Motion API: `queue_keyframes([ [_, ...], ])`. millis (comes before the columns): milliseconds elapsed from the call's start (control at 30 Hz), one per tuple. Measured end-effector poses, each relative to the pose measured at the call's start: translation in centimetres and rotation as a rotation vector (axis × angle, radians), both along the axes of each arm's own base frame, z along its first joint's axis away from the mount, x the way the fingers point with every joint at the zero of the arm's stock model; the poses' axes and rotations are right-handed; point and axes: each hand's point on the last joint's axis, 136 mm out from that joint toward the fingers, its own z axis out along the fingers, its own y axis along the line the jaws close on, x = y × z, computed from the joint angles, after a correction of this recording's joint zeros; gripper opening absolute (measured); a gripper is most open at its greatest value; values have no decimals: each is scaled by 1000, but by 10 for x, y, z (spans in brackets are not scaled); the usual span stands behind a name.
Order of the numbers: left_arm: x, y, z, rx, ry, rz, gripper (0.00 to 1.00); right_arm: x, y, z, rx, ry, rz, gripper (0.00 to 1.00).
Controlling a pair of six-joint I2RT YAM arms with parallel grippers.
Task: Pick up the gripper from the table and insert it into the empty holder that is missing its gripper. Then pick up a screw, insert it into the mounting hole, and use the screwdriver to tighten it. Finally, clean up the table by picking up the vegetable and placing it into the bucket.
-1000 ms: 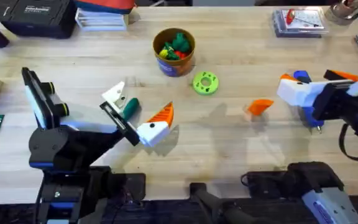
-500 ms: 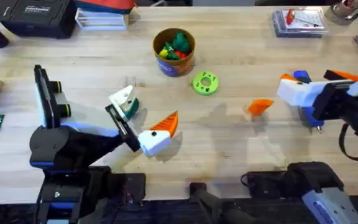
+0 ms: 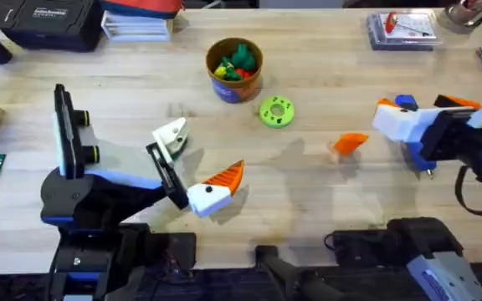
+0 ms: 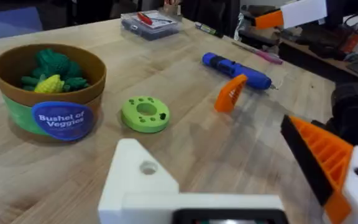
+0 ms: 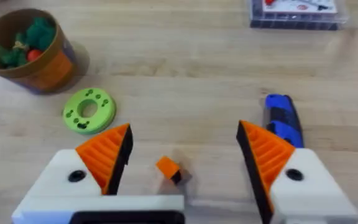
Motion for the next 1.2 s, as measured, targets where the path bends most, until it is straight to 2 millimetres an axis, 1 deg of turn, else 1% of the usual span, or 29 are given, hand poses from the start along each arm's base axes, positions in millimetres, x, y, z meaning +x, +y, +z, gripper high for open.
queue_keyframes([
  [100,0,0,0,0,0,-2,985,2,7,-7,27,49,29,994],
  [233,0,0,0,0,0,-3,985,-2,14,-20,51,209,64,994],
  [333,-1,0,0,0,1,-5,985,-8,20,-23,44,335,99,994],
  [467,-1,0,0,0,0,-5,985,-14,32,-23,15,472,186,994],
  [567,-1,0,0,0,0,-5,985,-14,37,-30,2,544,220,994],
  [633,-1,0,0,0,0,-5,985,-17,38,-39,-2,602,228,994],
  [667,-1,0,0,0,0,-5,985,-18,37,-49,-31,662,263,994],
  [767,-1,0,0,0,0,-5,985,-16,38,-58,-81,703,330,994],
  [967,-1,0,0,0,0,-5,985,-7,28,-85,-230,816,457,994],
  [1067,-1,0,0,0,0,-5,985,-1,24,-97,-273,857,481,994],
  [1200,-1,0,0,0,0,-5,985,9,24,-108,-307,878,509,993],
])
